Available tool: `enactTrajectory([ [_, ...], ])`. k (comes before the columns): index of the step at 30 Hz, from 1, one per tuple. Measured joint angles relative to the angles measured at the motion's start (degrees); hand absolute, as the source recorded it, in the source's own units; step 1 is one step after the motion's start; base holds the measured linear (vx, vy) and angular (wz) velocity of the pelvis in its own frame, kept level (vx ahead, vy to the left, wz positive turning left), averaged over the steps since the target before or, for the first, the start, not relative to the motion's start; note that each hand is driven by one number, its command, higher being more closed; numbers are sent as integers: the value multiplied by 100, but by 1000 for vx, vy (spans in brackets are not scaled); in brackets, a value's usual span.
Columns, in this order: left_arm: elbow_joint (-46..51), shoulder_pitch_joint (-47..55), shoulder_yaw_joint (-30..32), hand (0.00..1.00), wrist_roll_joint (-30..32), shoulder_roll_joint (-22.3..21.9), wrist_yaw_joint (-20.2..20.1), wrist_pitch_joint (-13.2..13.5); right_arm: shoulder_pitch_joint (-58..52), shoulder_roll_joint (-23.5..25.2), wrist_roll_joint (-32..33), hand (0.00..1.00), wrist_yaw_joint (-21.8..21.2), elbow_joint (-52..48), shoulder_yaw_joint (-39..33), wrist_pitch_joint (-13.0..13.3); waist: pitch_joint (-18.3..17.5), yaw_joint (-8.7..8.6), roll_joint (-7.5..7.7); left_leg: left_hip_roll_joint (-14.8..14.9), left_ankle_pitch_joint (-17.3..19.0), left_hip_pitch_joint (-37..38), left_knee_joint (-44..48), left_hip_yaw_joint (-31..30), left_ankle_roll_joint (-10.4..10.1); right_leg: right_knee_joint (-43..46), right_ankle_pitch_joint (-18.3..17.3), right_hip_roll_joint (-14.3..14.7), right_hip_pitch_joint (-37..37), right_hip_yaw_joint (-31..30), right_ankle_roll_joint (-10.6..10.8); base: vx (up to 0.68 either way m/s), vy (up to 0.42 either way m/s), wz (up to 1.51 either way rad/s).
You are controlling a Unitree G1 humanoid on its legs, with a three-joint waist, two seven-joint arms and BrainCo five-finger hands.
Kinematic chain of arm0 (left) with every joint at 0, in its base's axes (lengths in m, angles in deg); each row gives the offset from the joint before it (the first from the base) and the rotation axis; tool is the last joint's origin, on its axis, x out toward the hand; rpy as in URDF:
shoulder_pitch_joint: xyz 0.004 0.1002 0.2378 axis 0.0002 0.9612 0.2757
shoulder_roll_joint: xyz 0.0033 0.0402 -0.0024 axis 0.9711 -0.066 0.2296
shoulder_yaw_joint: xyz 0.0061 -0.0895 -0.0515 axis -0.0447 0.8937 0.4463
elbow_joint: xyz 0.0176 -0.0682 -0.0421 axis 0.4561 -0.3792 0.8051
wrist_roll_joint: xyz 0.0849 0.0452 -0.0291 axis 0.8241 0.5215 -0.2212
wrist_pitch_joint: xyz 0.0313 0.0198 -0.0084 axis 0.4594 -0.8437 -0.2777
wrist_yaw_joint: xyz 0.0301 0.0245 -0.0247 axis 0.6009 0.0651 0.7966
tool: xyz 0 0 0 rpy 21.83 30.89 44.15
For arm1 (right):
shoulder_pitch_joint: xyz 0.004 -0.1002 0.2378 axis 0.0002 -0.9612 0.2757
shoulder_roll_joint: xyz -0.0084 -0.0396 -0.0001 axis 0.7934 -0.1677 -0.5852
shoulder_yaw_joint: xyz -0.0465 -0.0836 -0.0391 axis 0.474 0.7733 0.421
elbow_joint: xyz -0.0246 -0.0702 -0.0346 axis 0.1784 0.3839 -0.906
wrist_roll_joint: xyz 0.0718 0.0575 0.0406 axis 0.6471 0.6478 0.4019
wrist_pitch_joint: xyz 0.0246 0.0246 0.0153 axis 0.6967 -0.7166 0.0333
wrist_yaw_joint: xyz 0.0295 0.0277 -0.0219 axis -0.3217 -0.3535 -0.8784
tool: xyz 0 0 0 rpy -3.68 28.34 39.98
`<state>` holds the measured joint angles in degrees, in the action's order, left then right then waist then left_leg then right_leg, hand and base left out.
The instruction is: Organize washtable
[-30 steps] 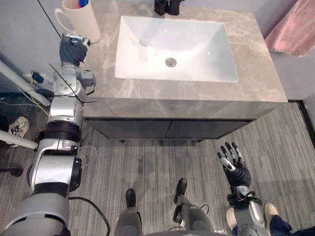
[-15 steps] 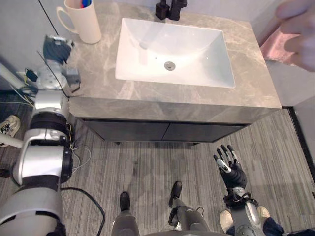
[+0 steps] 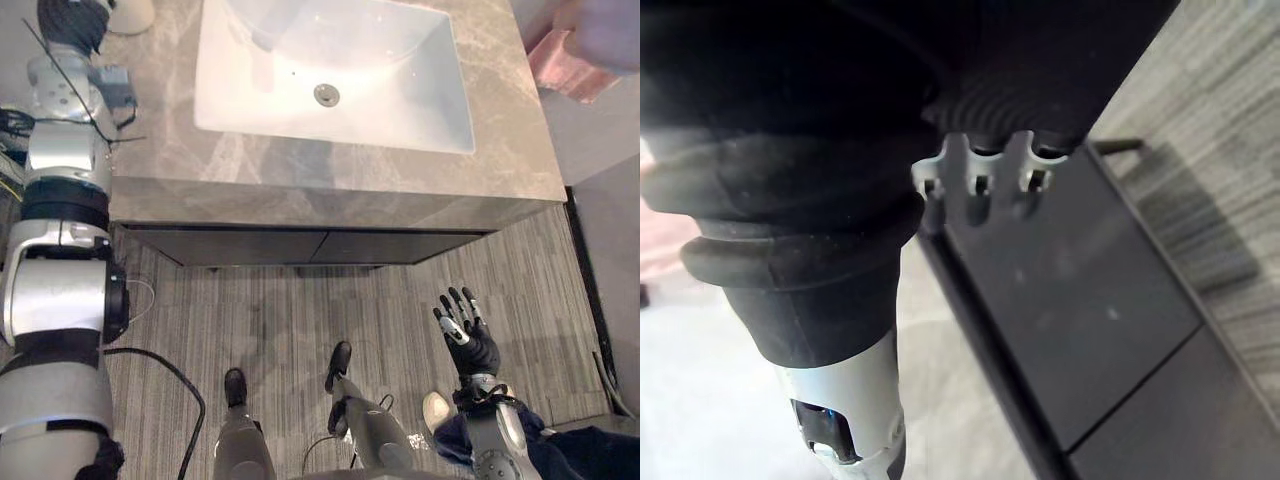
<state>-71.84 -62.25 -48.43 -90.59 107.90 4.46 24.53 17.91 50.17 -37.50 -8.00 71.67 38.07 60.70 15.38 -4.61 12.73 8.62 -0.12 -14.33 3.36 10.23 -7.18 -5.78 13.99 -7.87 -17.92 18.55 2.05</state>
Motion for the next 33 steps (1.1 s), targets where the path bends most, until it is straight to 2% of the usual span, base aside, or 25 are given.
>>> enactTrajectory([
  [3, -6, -71, -126, 100, 0, 74, 4, 38, 2, 9, -1, 0, 0, -2, -1, 2, 41, -91, 3, 49, 108, -120, 169, 32, -16, 0, 13, 35, -56, -21, 19, 45, 23, -6],
  [5, -77, -258, -167, 100, 0, 100, 7, 42, 4, 34, -1, 0, 0, -18, -1, 10, 104, -93, 8, 138, 196, -238, 323, 69, -17, 0, 109, 92, -149, -181, 155, 41, 39, -15],
  [9, -234, -675, -343, 100, -2, 112, 5, 46, 10, 100, -2, 0, -1, -56, 10, 13, 252, -103, -1, 148, 211, -400, 419, 70, -10, 0, 211, 103, -271, -300, 291, 28, 38, -4],
  [13, -317, -839, -400, 100, -2, 146, 5, 50, 1, 107, -1, 0, -19, -238, 24, 24, 292, -133, -1, 263, 333, -635, 681, 81, 29, 0, 483, 156, -434, -474, 483, 11, 44, -12],
  [17, -330, -873, -415, 100, -2, 231, 3, 53, -35, 115, 0, 0, -97, -237, 28, 24, 349, -171, 0, 298, 378, -705, 778, 104, 69, -1, 626, 170, -487, -605, 458, 12, 64, -5],
  [20, -370, -927, -415, 100, -2, 441, 4, 53, -60, 118, 3, 0, -115, -237, 27, 24, 363, -260, 8, 314, 392, -815, 863, 108, 66, -1, 661, 178, -579, -624, 435, 21, 50, -4],
  [27, -536, -1171, -411, 100, -8, 444, 5, 53, -63, 117, 4, 0, -128, -237, 26, 24, 438, -290, 19, 331, 415, -898, 978, 117, 61, -3, 645, 186, -635, -619, 422, 18, 29, -2],
  [29, -327, -1019, -353, 100, -122, 352, 35, 56, -74, 117, 4, 0, -126, -237, 29, 24, 439, -300, 55, 253, 428, -887, 1036, 84, 42, -3, 306, 107, -524, -552, 194, 37, 36, 21],
  [31, 8, -788, -253, 100, -138, 270, 119, 69, -35, 109, 4, 0, -125, -231, 35, 21, 440, -256, 53, 245, 456, -865, 1086, 83, 11, -2, 180, 96, -473, -531, 126, 20, 11, 8],
  [33, 556, -278, -39, 100, -304, 10, 174, 141, 135, 43, -1, 0, -120, -214, 114, 18, 447, -251, 37, 253, 461, -693, 1061, 80, 3, -2, 175, 138, -299, -479, 129, 0, 0, 0],
])
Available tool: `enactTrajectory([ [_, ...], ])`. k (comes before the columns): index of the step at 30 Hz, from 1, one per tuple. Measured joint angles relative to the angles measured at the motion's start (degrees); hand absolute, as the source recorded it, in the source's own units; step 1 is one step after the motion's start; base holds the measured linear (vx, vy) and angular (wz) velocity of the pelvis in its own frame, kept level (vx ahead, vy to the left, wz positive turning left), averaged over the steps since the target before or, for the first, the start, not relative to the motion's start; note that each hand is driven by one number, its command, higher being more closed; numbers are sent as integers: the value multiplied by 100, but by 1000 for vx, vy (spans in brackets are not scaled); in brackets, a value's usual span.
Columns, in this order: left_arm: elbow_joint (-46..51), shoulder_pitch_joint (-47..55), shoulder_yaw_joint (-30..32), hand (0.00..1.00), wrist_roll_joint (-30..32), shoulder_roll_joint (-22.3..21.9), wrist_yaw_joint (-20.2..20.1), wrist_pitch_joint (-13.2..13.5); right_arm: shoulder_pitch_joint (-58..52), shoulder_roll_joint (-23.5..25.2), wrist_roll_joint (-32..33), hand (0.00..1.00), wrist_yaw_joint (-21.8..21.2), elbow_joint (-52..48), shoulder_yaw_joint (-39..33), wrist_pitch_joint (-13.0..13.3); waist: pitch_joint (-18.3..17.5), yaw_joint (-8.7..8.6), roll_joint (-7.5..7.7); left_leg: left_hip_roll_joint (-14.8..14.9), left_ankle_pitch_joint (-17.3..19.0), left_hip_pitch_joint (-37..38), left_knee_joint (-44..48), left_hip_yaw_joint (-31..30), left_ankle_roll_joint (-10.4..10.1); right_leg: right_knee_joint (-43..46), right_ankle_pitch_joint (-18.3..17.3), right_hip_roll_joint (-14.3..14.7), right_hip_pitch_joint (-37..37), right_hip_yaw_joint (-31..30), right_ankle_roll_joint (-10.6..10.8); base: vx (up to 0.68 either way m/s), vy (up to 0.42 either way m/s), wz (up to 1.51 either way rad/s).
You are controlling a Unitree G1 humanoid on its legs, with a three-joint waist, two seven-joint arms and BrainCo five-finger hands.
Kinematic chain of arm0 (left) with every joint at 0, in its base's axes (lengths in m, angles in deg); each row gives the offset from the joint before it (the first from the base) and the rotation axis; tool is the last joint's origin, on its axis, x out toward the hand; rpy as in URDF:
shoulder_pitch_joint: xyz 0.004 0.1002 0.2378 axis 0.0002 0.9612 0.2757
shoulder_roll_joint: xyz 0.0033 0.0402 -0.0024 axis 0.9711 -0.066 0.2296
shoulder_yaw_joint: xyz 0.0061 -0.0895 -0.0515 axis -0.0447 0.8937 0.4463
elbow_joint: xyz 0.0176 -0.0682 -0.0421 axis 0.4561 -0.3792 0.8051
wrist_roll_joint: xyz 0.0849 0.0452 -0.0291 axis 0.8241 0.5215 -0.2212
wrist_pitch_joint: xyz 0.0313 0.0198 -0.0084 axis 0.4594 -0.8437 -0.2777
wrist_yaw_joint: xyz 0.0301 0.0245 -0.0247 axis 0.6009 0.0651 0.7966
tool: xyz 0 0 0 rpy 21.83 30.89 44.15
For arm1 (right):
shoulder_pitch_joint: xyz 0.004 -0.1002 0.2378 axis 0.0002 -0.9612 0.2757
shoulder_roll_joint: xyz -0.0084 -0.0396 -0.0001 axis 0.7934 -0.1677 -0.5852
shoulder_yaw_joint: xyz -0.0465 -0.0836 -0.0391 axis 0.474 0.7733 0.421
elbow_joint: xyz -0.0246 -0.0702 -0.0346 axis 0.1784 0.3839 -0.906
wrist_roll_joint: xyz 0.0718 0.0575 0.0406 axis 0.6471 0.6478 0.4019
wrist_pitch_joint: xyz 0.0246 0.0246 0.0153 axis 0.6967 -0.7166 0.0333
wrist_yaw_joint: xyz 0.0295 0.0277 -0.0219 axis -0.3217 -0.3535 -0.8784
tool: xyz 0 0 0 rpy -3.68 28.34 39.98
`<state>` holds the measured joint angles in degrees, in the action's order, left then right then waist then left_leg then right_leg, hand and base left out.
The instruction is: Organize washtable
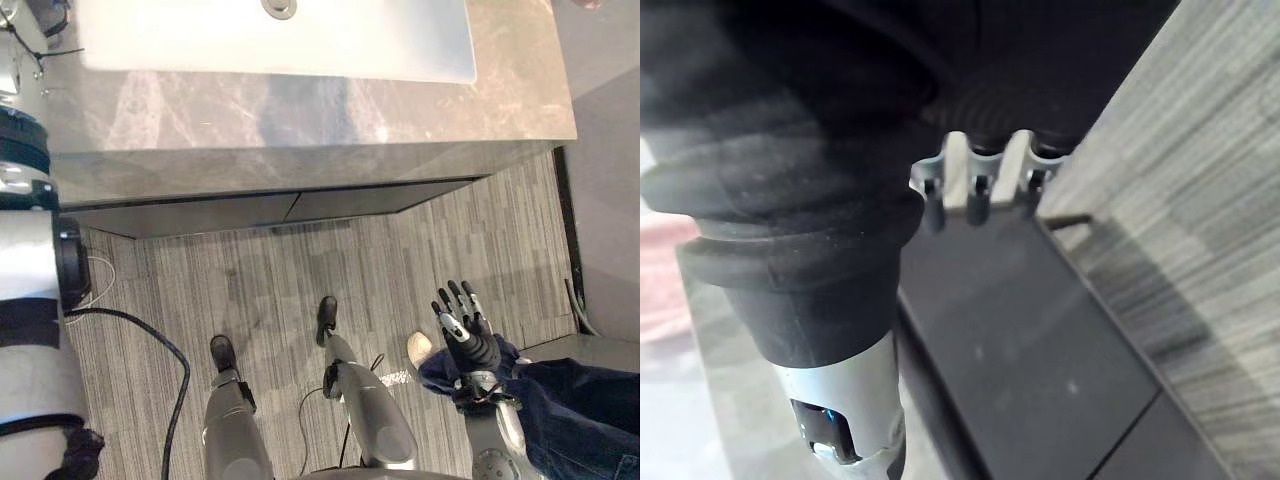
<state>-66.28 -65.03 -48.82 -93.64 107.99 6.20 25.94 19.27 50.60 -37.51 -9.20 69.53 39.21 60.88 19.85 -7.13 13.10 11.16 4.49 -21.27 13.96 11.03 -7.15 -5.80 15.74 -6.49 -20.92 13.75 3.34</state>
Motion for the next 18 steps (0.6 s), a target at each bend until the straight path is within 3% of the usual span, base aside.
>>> enactTrajectory([
  [3, 776, 775, 52, 100, -63, -556, 67, 20, 109, -68, -6, 0, 15, 3, 18, 0, -10, 7, -30, -28, 5, 302, -93, -39, -2, -1, -125, -51, 301, 82, -29, 29, 37, 11],
  [5, 1472, 1521, 176, 100, -112, -964, 76, 80, 178, -66, -10, 0, 54, 6, 30, 3, -67, 18, -134, -83, 3, 491, -182, -71, -1, -1, -190, -78, 482, 150, -25, 43, 52, 16],
  [7, 2205, 2508, 238, 100, -217, -1476, 86, 195, 215, -67, -68, 0, 137, 54, 26, 6, -270, 97, -393, -140, -1, 636, -298, -110, 4, -1, -234, -96, 594, 202, -23, 96, 65, 9],
  [8, 2718, 3171, 330, 100, -314, -1893, 80, 245, 258, -70, -123, 0, 171, 173, -8, -2, -407, 209, -631, -163, -15, 781, -410, -110, 14, 2, -250, -94, 688, 229, -8, 114, 40, 1],
  [9, 2916, 3495, 419, 100, -351, -2098, 69, 273, 299, -69, -140, 0, 183, 256, -23, -5, -472, 217, -750, -164, -16, 843, -442, -139, 14, 3, -250, -73, 747, 289, -9, 143, 31, 6],
  [10, 3267, 4163, 543, 100, -486, -2518, 60, 297, 317, -66, -197, 0, 263, 325, -88, -7, -602, 251, -984, -173, -26, 1048, -589, -157, 17, 3, -250, -72, 893, 383, -10, 117, 23, 7],
  [13, 3904, 5399, 649, 100, -669, -3196, 41, 306, 335, -63, -224, 0, 279, 337, -315, -6, -821, 313, -1344, -220, -109, 1461, -907, -165, 46, 3, -260, -82, 1181, 533, -7, 89, 41, 9],
  [14, 4334, 6224, 681, 100, -713, -3427, -93, 344, 350, -30, -225, 0, 301, 363, -468, -5, -931, 338, -1422, -283, -149, 1649, -1032, -175, 53, 2, -362, -136, 1361, 599, 44, 51, 54, 22],
  [18, 5123, 7825, 1079, 100, -776, -3900, -341, 405, 350, 252, -224, 0, 397, 631, -939, -3, -1107, 456, -1454, -325, -188, 1859, -1118, -241, 79, -3, -510, -171, 1581, 694, 65, -8, 10, 14],
])
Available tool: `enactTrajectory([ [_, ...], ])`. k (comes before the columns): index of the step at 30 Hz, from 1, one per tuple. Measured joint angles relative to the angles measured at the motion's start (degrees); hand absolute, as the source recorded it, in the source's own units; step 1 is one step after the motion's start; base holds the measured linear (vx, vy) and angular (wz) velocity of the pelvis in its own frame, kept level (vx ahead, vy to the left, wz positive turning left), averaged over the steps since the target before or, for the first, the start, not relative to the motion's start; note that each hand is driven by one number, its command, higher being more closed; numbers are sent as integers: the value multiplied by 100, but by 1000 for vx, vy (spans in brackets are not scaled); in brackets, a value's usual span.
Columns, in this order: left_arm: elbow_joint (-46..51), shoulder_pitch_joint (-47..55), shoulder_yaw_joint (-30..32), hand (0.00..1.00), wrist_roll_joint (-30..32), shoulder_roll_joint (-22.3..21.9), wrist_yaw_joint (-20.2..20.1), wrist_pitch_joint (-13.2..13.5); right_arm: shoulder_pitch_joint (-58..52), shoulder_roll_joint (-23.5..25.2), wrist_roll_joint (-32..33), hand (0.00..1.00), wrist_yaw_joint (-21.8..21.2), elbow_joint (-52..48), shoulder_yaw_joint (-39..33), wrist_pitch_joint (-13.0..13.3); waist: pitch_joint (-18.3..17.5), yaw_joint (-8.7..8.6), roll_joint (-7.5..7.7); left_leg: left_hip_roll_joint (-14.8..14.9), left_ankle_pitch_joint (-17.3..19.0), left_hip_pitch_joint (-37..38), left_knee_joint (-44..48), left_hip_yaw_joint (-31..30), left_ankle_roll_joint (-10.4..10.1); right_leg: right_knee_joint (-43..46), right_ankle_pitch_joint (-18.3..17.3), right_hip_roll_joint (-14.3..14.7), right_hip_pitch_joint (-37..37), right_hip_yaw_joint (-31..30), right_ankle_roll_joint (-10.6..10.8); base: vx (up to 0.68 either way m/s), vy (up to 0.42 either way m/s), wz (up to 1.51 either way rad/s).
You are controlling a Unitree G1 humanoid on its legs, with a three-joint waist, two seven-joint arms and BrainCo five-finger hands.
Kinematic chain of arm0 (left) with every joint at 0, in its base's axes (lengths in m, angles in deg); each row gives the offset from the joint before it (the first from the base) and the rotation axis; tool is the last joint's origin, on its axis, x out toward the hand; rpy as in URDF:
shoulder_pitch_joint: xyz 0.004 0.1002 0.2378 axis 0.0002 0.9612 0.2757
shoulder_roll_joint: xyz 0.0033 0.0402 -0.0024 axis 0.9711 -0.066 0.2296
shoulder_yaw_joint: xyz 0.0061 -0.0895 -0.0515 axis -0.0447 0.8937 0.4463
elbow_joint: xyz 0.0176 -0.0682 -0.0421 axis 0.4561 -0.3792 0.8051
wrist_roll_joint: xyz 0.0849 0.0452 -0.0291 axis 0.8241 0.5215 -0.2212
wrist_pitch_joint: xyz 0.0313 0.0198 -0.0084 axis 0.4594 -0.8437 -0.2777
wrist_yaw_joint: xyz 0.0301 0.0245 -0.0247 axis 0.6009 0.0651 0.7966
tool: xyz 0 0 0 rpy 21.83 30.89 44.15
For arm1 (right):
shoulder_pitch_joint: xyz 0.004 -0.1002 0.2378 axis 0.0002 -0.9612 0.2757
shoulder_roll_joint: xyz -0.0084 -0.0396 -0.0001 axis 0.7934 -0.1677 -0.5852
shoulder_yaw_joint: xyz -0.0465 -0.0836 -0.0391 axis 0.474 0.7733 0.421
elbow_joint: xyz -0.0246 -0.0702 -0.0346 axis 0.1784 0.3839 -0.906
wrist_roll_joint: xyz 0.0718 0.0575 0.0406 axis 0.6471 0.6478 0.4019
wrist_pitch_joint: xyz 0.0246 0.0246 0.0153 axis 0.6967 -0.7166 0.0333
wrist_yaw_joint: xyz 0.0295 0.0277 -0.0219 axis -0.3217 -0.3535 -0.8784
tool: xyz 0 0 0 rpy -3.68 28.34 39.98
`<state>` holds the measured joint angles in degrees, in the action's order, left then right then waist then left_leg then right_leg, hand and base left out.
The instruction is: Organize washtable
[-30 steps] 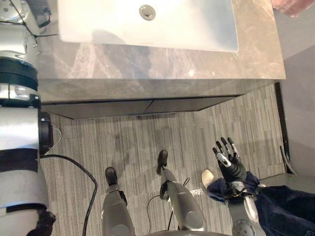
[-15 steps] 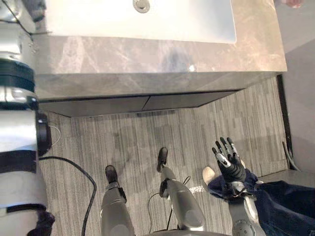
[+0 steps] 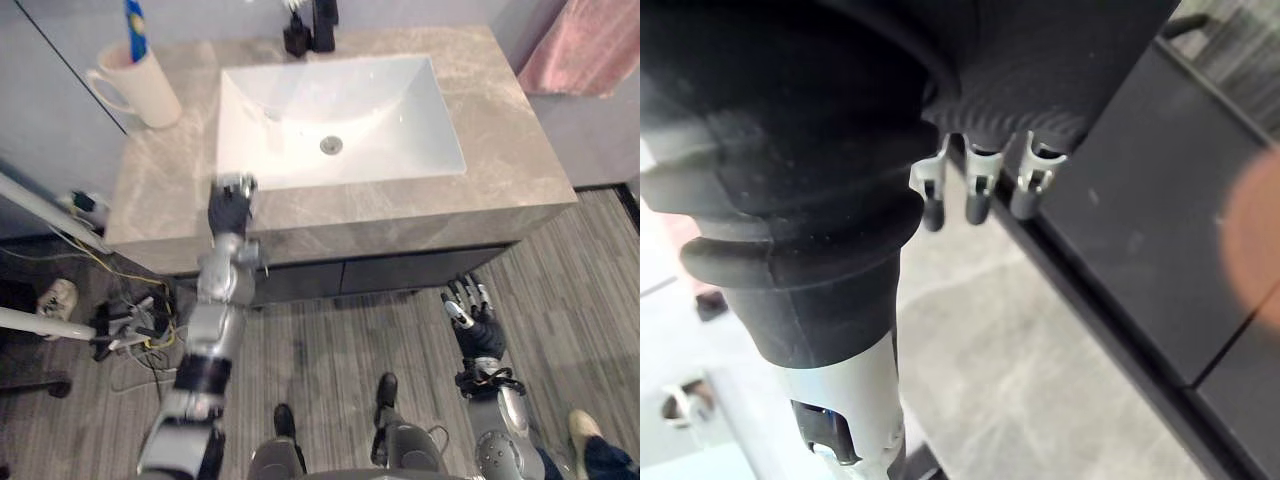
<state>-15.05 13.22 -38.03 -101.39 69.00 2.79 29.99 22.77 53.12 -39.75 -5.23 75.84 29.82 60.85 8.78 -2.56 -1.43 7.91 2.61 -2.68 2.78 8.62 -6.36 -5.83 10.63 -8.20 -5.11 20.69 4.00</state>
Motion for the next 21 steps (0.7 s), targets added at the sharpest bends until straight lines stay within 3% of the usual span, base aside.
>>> enactTrajectory([
  [4, 64, 1465, 140, 100, -58, -389, -262, -23, -208, 193, 6, 0, 112, 305, -471, -4, -221, 163, -103, 3, -6, 161, -92, -91, 38, -23, -162, -3, 243, 150, -16, -39, -10, 16],
  [11, -747, 2083, 144, 100, -164, -738, -753, -177, -645, 414, -50, 0, 287, 947, -1174, -3, -515, 171, -287, 17, -38, 335, -243, -121, 53, -23, -209, 5, 428, 246, -7, -11, -5, 6],
  [21, -3919, 1802, 122, 100, -259, -777, -977, -294, -720, 476, -235, 0, 347, 3221, -1236, -45, -571, 76, -243, 28, -1, 714, -399, 93, 6, -25, -245, 32, 594, 62, 55, 33, 14, -10],
])
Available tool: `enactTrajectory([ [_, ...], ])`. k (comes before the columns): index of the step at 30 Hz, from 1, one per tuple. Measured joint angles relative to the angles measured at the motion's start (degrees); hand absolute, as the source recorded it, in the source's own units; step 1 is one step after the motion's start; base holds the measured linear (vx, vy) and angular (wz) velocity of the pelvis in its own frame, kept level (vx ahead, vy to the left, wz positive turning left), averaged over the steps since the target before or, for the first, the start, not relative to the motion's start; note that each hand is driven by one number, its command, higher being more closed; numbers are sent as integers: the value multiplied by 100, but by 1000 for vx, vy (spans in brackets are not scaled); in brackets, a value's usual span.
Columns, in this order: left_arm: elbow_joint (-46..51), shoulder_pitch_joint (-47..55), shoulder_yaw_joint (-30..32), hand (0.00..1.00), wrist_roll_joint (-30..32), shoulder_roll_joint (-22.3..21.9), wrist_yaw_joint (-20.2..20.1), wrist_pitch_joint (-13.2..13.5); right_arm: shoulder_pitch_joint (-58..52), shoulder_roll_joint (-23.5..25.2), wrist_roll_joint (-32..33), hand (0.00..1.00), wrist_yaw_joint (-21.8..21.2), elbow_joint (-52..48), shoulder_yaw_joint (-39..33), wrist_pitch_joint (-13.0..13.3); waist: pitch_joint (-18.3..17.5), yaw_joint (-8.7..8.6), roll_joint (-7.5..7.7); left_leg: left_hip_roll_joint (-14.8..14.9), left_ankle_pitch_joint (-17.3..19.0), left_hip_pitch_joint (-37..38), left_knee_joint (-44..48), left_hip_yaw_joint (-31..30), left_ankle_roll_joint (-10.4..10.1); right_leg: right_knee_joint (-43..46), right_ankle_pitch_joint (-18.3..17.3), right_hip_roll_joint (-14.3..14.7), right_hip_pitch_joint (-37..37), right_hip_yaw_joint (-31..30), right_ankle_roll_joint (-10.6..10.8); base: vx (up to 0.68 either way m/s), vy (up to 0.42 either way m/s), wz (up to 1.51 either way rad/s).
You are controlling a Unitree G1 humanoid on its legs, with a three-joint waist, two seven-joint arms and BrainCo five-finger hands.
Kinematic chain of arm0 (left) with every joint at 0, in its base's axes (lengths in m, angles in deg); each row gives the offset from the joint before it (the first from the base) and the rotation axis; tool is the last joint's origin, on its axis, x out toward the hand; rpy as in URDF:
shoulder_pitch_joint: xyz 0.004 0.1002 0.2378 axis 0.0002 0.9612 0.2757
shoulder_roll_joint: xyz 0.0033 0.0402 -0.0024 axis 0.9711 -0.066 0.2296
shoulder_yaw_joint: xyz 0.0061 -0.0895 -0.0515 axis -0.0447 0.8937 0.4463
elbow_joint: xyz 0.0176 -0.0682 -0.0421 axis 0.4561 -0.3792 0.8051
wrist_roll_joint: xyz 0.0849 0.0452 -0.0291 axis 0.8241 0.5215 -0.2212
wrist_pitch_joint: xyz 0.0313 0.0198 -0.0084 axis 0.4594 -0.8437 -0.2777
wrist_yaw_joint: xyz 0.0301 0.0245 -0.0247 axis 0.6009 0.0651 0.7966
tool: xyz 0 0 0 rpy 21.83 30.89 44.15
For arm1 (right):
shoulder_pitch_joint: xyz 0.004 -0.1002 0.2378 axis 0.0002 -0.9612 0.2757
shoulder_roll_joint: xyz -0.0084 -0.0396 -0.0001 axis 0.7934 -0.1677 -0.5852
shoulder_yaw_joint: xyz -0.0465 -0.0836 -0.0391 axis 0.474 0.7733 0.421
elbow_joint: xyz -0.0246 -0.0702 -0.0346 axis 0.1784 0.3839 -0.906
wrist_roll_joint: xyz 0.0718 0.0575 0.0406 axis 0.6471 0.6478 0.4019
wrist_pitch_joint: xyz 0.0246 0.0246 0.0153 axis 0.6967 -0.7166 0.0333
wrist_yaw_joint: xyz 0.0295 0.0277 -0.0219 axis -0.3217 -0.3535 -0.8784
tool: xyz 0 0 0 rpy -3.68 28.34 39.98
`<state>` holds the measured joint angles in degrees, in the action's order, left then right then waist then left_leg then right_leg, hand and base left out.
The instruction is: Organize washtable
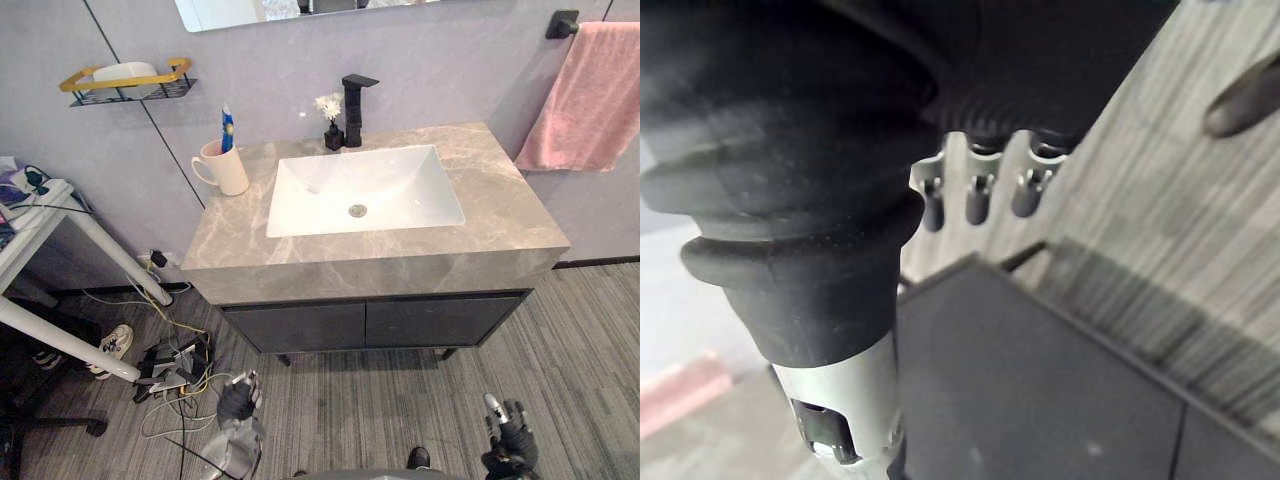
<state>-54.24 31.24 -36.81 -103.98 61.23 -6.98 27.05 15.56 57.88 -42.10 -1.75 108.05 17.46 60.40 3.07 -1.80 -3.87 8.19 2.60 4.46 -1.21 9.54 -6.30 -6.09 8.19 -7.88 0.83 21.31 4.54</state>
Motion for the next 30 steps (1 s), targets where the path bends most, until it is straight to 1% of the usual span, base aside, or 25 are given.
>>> enactTrajectory([
  [2, -947, -246, 9, 100, 117, 25, 4, -34, 110, -25, -136, 0, 7, 554, -99, -1, 7, 5, 41, 8, 40, 55, 6, 97, -39, 0, 0, 16, -15, -113, 0, 25, 17, -23],
  [6, -1909, -628, 78, 100, 405, 214, 23, -23, 274, -28, -357, 0, 25, 1356, -222, -12, 41, 15, 125, 67, 92, 174, 12, 242, -77, -1, -4, 91, -6, -262, -1, 24, 5, -22],
  [7, -2097, -697, 78, 100, 536, 271, 36, -21, 293, -26, -456, 0, 30, 1547, -224, -13, 46, -13, 153, 88, 103, 196, 13, 261, -86, -1, -8, 114, -2, -279, -6, 26, -6, -19],
  [9, -2246, -757, 79, 100, 691, 323, 69, -13, 294, -34, -560, 0, 43, 1777, -241, -21, 59, -39, 182, 103, 124, 211, 12, 286, -98, -1, -21, 132, -4, -301, -10, 33, 3, -10],
  [13, -2465, -774, 131, 100, 1018, 339, 140, 34, 323, -66, -680, 0, 100, 1978, -257, -86, 72, -38, 202, 111, 177, 259, 28, 335, -98, -1, -38, 145, -2, -387, 6, 39, 18, -10],
  [16, -2589, -863, 142, 100, 1050, 365, 145, 58, 458, -128, -736, 0, 127, 2196, -251, -93, 110, -37, 237, 108, 188, 298, 27, 339, -89, -1, -43, 144, 32, -387, 13, 43, 23, -1],
  [17, -2599, -887, 142, 0, 1056, 381, 144, 63, 496, -132, -736, 0, 128, 2241, -246, -93, 153, -36, 259, 111, 200, 336, 25, 337, -93, -1, -52, 146, 69, -381, 26, 37, 21, 2],
  [23, -2658, -975, 133, 0, 1169, 449, 184, 108, 645, -123, -736, 0, 126, 2322, -192, -92, 260, -40, 334, 88, 238, 379, 20, 300, -84, -1, -89, 117, 102, -305, 77, 46, 26, 5],
  [24, -2657, -989, 132, 0, 1177, 459, 200, 113, 680, -125, -736, 0, 126, 2352, -185, -92, 273, -40, 328, 86, 238, 382, 20, 298, -84, -1, -89, 115, 107, -299, 78, 30, 18, 5],
  [25, -2655, -1012, 130, 0, 1226, 478, 254, 124, 710, -132, -737, 0, 124, 2387, -149, -90, 316, -38, 381, 85, 238, 380, 18, 288, -84, -1, -89, 112, 111, -282, 78, 5, 14, 7],
  [26, -2656, -1024, 123, 0, 1236, 507, 254, 137, 729, -128, -740, 0, 124, 2393, -105, -90, 346, -37, 384, 85, 238, 392, 19, 266, -84, -1, -91, 111, 140, -260, 80, -2, 12, 8],
  [28, -2654, -1029, 120, 0, 1245, 549, 258, 148, 768, -132, -783, 0, 125, 2394, 20, -89, 394, -37, 447, 83, 238, 396, 20, 252, -84, -2, -94, 107, 152, -248, 84, -4, 5, 3],
  [30, -2655, -1071, 117, 0, 1341, 575, 260, 147, 793, -131, -789, 0, 124, 2392, 50, -88, 408, -34, 479, 78, 239, 404, 21, 252, -83, -2, -94, 100, 162, -248, 84, 0, 0, 0],
])
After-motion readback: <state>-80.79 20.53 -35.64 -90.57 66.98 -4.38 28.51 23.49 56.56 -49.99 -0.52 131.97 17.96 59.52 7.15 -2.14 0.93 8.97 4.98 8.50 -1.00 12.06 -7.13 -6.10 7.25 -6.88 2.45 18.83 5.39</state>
